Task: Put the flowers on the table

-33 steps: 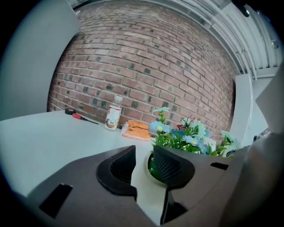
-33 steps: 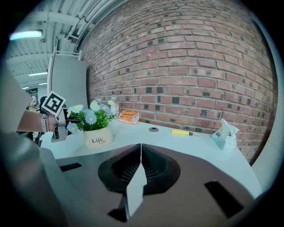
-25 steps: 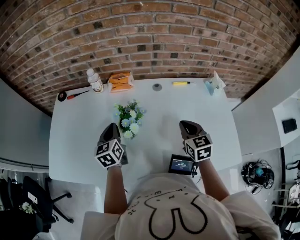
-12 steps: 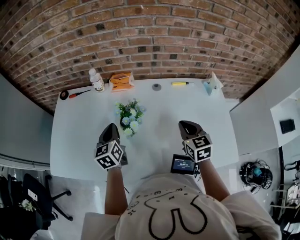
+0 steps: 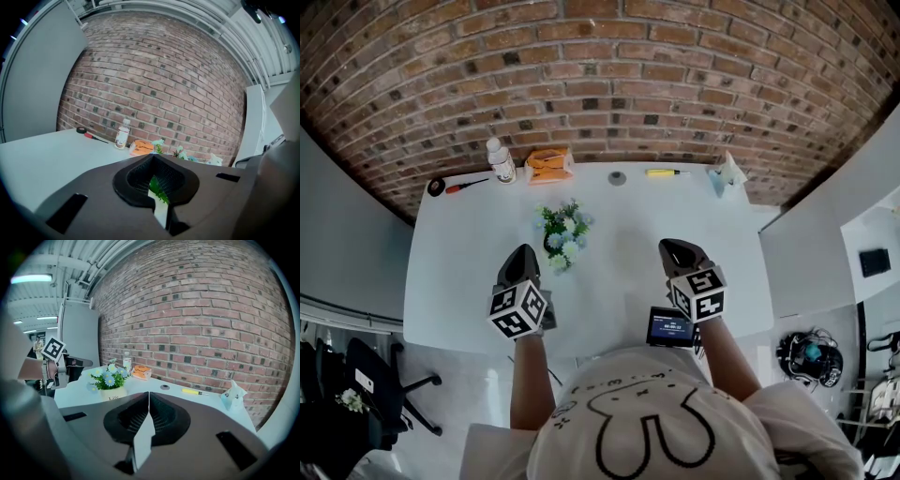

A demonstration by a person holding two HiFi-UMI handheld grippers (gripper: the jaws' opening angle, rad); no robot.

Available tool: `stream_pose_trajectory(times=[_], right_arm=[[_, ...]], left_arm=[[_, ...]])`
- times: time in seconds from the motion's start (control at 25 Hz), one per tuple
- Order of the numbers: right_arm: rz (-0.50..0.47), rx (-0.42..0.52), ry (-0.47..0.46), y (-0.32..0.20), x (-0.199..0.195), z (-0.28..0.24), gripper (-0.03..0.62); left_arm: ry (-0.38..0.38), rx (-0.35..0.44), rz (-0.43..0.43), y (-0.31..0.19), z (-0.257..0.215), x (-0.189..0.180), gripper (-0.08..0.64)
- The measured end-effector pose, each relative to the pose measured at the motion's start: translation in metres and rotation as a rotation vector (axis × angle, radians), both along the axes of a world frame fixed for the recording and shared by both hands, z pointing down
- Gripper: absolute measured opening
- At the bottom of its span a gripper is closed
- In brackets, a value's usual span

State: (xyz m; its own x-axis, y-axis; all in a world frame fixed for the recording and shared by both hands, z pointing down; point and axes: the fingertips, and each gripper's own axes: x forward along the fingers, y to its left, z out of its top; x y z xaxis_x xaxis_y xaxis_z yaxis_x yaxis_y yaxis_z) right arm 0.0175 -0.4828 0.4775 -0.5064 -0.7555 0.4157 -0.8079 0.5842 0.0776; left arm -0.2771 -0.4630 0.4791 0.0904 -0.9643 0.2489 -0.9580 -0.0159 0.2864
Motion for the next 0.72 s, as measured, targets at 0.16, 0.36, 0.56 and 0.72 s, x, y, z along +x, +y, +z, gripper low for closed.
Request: stream_pose_trajectory(times=[0.16, 0.36, 0.56, 0.72], right_arm=[[-0.005, 0.015, -0.013, -0.001, -0.001, -0.009, 0.018], [0.000, 0.048, -0.042, 0.000, 0.002, -0.025, 0.018], [0.010, 0.132, -0.069, 0.004, 0.006, -0.050, 0.018], [0.026, 0.214, -0.101, 0.007, 0.012, -0.076, 0.018]], left_arm=[[-0.026, 0.008, 0.011, 0.002, -0.010, 0.002, 0.011], [-0.088, 0.035, 0.043, 0.005, -0.026, 0.011, 0.011], [-0.130, 0.086, 0.054, 0.013, -0.046, 0.016, 0.011], [-0.136, 0.150, 0.046, 0.019, -0.069, 0.019, 0.011]])
